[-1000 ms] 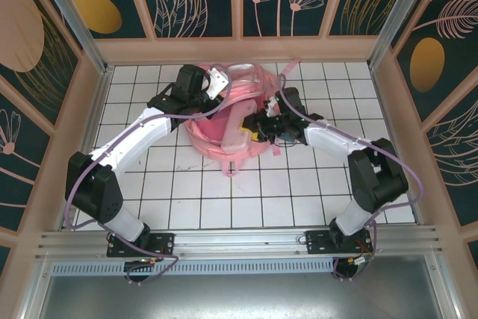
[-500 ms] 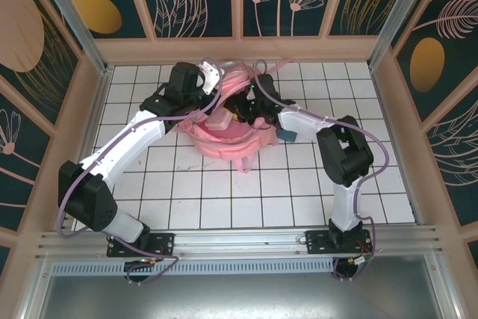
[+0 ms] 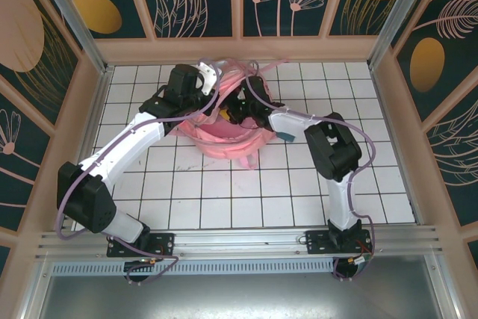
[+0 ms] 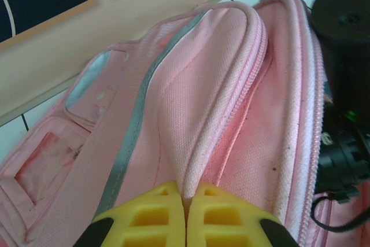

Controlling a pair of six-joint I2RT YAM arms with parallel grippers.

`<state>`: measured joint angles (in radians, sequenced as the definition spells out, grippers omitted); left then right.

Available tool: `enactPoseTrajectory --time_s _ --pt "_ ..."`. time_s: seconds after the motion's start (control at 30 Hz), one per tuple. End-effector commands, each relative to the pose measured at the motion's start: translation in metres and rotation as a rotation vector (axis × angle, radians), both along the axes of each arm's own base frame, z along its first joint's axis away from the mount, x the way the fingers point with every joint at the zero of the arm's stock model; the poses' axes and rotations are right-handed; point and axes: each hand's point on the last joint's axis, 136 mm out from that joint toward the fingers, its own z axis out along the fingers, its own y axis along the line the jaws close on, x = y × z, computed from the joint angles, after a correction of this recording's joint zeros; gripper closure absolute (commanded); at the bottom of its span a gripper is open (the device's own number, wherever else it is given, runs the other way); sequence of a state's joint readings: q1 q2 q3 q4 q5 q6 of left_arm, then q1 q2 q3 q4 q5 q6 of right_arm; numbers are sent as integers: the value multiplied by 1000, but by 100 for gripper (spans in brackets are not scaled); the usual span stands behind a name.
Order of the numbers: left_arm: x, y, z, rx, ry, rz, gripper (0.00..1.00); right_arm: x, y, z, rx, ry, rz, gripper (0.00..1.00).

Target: Pack the student bag

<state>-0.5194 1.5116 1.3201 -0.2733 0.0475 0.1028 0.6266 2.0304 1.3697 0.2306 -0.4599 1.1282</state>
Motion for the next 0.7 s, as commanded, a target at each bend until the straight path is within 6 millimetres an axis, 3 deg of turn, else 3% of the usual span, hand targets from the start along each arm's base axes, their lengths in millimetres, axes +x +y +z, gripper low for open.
enactPoseTrajectory --time_s 0.0,0.2,0.33,0.67 --pt "-1 -18 90 -187 -228 -52 100 -21 -11 13 -23 6 -14 37" --pt "0 -21 88 -201 -220 -56 100 -29 -14 6 -46 21 2 59" --pt "1 -21 80 -183 -202 -53 100 -33 -23 19 -73 -32 -15 63" --pt "6 -27 45 -165 -111 -57 100 -65 -109 17 -225 -46 -171 60"
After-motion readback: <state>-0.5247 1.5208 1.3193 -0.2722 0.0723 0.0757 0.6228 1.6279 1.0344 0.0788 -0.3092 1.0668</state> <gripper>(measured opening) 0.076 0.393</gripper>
